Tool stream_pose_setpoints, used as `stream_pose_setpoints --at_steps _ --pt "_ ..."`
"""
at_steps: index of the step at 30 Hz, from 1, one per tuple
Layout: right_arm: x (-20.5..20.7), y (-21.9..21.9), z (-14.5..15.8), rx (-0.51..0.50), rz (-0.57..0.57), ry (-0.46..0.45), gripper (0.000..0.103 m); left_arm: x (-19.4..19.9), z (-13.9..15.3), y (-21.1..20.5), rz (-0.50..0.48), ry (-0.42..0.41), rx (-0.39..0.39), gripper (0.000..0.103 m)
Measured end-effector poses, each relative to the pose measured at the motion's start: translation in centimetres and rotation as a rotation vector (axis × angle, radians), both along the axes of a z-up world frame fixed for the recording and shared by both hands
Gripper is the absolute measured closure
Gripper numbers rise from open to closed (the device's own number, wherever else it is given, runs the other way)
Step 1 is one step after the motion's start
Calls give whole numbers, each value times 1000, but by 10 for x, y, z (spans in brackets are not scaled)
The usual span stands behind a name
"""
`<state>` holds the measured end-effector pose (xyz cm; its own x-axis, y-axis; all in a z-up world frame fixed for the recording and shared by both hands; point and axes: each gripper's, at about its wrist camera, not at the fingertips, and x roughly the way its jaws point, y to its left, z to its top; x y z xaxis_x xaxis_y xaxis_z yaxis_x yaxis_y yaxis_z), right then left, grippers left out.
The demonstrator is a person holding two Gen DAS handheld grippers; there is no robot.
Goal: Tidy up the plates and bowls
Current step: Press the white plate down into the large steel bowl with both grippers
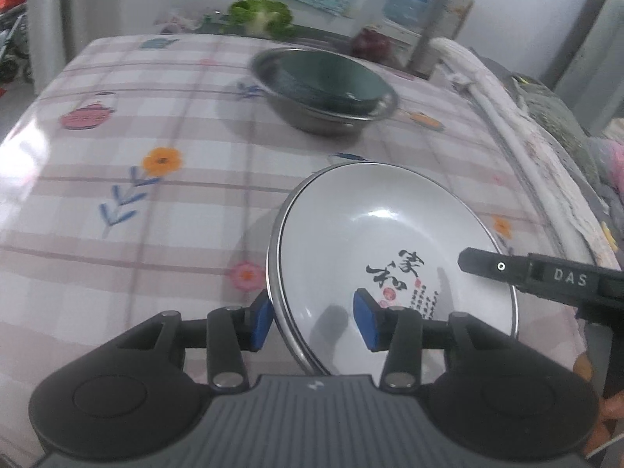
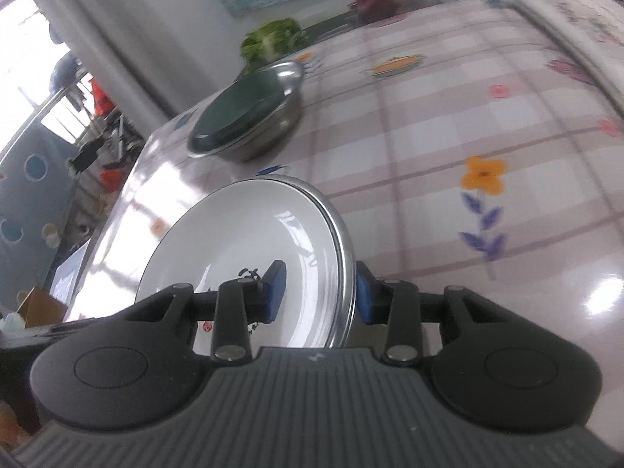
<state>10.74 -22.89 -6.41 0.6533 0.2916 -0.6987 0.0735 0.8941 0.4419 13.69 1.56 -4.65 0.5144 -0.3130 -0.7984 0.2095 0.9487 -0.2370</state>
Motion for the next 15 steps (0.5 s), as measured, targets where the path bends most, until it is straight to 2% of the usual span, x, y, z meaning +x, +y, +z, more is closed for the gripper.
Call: stream_pose_setpoints --at_steps 9,15 --pt "-6 -6 -1 -26 -38 7 65 -2 -1 -7 -30 -6 -12 58" --pt "-8 -1 2 -54 -34 13 62 -3 2 -8 -34 -24 12 58"
